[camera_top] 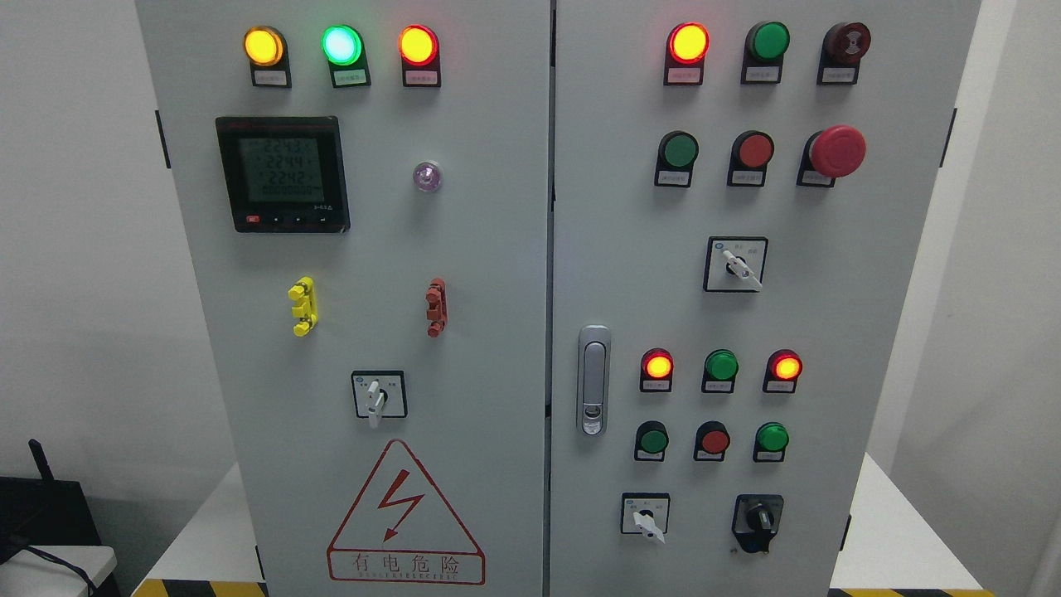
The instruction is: Turn on light switch 1
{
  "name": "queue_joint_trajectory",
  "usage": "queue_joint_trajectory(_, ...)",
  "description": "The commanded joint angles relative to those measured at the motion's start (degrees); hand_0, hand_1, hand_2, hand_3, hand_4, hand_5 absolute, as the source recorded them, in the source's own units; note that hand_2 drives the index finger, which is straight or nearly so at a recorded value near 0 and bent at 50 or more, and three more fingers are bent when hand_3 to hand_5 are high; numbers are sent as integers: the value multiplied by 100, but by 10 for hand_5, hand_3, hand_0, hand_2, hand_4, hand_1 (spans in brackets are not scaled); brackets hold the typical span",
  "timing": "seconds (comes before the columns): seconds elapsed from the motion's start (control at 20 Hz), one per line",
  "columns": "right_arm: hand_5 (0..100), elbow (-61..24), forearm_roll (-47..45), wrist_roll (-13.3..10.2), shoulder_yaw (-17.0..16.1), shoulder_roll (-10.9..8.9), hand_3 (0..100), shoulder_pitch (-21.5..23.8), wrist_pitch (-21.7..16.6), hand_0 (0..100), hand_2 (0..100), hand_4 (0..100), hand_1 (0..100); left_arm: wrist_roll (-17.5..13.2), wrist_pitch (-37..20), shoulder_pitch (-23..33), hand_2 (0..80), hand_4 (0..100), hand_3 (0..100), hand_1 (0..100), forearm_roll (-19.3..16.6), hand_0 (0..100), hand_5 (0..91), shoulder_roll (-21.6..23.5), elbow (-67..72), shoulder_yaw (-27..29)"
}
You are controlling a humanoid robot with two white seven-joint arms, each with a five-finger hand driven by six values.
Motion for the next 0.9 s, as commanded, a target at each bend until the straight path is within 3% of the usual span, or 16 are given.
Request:
queue_joint_trajectory(0.0, 0, 5, -105, 1, 0, 0, 0, 0, 0, 120, 0, 0, 389, 87, -43, -312, 453, 788, 712, 44, -193, 160, 682, -37, -1281, -725)
queue_joint_trajectory(0.25, 0, 5, -105, 1, 0, 0, 0, 0, 0, 120, 0, 0, 389, 508, 27, -619, 453, 787, 716, 92, -570, 101, 721, -160, -1545, -1430)
queue_joint_trajectory(0.45, 0, 5, -97, 1, 0, 0, 0, 0, 0, 120, 0, 0, 389, 562, 63, -901, 464, 795, 723, 99, -1019, 88, 735, -363, -1615, -1764)
queue_joint_trajectory(0.85, 0, 5, -105, 1, 0, 0, 0, 0, 0, 120, 0, 0, 389, 746, 607, -1260, 485, 804, 739, 92, -1160, 65, 749, -591, -1967, -2493)
